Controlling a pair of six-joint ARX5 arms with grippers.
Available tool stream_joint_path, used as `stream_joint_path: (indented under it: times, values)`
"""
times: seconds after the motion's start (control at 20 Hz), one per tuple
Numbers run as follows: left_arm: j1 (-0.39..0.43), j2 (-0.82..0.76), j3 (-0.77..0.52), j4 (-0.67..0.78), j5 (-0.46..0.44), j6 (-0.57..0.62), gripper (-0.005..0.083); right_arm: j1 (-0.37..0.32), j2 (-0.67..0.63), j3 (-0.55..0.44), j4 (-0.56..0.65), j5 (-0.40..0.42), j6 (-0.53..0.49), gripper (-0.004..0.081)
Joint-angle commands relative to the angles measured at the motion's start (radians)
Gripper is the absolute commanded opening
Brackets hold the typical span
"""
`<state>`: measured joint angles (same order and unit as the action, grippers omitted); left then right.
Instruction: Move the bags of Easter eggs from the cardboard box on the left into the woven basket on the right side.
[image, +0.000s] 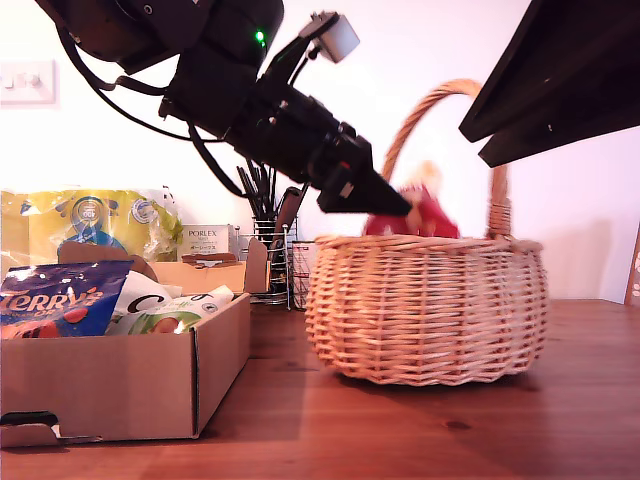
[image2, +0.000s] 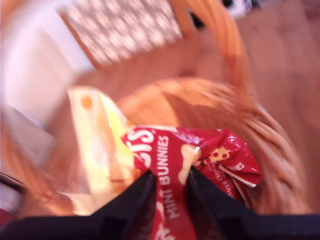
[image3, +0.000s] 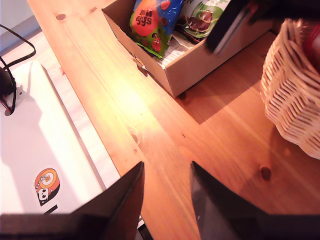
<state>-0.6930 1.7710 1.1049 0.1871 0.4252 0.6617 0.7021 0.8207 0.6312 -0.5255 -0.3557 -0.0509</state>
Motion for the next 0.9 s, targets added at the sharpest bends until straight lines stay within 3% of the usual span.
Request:
stream_joint_path:
  times: [0.0,0.15,0.3,0.55,0.7,0.85]
  values:
    - [-0.005,0.014,-0.012,0.016,0.003,0.000,0.0197,0.002,-0.009,0.007,0.004,0.000,-0.003,0.0242]
    - [-0.006,0.014,-0.005,0.031,-0.029,0.001,0.0355,0.002,-0.009,0.007,0.004,0.000,-0.003,0.0242]
    - [-0.004,-0.001,0.011,0.016,-0.072,0.001,0.0368,0.002,-0.009,0.007,0.011,0.002,-0.005,0.0242]
    - [-0.003,-0.145,0.012,-0.163,-0.073,-0.003,0.0222,-0.015,-0.008,0.009,0.049,0.060,-0.031,0.0242]
    - [0.002,-0.259,0.012,-0.354,-0.088,-0.014,-0.0032,-0.038,-0.008,0.019,0.068,0.079,-0.051,0.0242]
    - [0.046,-0.339,0.010,-0.537,-0.091,-0.062,-0.0019,-0.037,0.000,0.019,0.133,0.079,-0.135,0.0242]
